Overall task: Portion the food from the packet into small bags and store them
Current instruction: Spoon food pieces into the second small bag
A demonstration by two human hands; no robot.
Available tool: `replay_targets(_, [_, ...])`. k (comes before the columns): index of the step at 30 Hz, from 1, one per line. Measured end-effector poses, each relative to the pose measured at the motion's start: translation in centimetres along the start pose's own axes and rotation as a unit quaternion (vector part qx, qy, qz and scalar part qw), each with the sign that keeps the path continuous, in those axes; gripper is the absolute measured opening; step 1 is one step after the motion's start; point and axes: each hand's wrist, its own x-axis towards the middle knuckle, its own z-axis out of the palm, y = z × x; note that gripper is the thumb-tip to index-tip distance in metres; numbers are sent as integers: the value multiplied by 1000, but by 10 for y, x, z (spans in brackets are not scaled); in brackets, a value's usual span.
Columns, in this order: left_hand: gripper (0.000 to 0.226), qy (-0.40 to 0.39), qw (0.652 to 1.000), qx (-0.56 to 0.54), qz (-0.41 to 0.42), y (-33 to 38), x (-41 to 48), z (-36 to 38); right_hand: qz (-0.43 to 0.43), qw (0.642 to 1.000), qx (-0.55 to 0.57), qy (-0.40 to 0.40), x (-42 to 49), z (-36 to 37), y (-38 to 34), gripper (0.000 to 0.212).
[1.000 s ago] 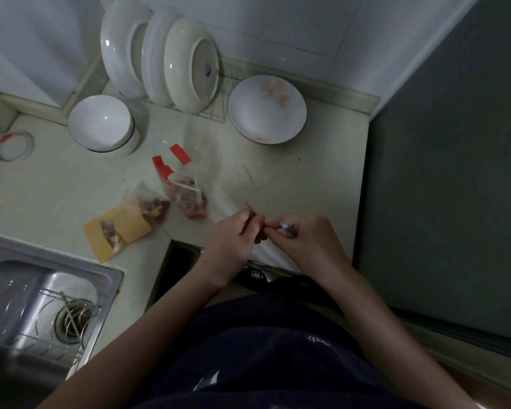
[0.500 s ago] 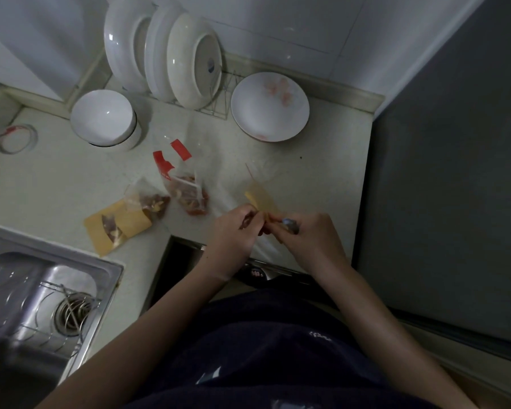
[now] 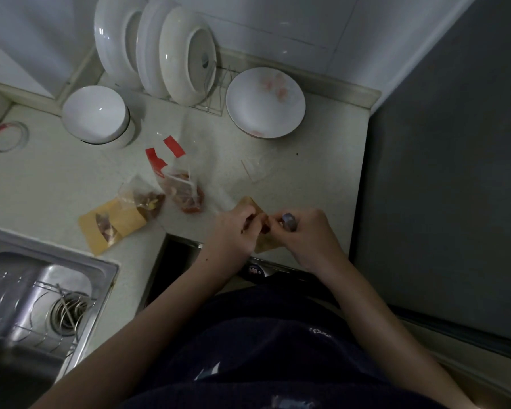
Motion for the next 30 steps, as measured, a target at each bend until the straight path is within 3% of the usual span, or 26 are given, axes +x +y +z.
replay_targets(5, [22, 3, 999, -33, 15, 3, 0, 1, 4, 1000, 6, 14, -2, 2, 1, 29])
replay_targets(12, [20, -8, 997, -76, 4, 8, -1, -1, 28, 994, 104, 30, -4, 1, 5, 39])
replay_targets(16, [24, -14, 997, -71, 11, 7, -4, -1, 12, 999, -5, 48, -4, 5, 5, 31])
replay_targets(21, [23, -36, 995, -92, -1, 11, -5, 0, 11, 992, -66, 111, -2, -2, 6, 26])
replay_targets(25, [23, -17, 995, -95, -29, 8, -3, -3, -17, 989, -140, 51, -6, 2, 0, 15])
replay_targets(28, [25, -21, 997, -71, -26, 7, -6, -2, -26, 969, -245, 29, -6, 6, -1, 22])
replay_targets(30, [31, -6, 998, -51, -45, 5, -7, 0, -27, 965, -258, 28, -4, 6, -1, 26])
